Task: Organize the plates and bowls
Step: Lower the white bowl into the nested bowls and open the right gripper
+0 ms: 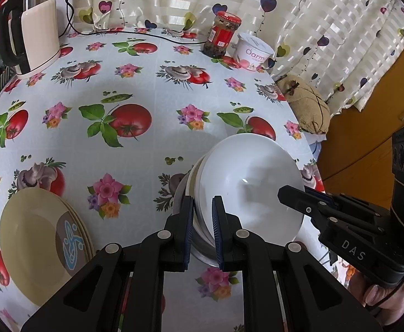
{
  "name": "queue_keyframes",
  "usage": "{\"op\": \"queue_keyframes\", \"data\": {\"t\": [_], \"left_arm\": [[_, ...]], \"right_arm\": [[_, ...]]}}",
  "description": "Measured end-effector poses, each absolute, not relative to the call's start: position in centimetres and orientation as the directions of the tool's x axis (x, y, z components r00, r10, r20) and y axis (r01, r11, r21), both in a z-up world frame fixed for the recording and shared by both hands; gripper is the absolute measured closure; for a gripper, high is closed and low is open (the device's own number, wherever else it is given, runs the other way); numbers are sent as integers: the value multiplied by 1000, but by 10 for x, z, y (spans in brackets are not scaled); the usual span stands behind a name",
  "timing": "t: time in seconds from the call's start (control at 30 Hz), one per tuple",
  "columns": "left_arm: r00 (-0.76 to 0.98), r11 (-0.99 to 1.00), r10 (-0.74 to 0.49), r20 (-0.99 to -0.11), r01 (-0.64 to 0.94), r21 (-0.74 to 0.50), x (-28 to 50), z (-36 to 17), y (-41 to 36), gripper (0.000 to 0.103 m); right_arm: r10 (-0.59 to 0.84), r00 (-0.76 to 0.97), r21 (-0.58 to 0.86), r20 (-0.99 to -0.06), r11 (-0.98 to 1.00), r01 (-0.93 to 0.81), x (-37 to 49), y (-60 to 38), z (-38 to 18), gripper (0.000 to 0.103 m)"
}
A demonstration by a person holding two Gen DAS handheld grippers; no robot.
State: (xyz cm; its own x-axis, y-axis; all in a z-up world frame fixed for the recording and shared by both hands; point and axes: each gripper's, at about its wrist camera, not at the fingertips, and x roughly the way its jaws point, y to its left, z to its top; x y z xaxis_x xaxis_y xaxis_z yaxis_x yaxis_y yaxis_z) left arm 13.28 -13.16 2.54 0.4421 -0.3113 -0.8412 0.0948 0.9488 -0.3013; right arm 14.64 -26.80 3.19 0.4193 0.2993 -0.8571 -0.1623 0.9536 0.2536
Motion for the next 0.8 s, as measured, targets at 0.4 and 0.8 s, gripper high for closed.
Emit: {"op": "queue_keyframes", "data": {"t": [0.4, 0.8], "left_arm": [[438, 944, -325, -838, 99, -315, 134, 23, -130, 89], [455, 941, -334, -825, 115, -317, 133, 20, -129, 89]], "right_arm": [[292, 409, 250, -864, 956, -155, 150, -268, 26, 85], [290, 425, 239, -858, 956, -170, 151, -268, 23, 84]]}}
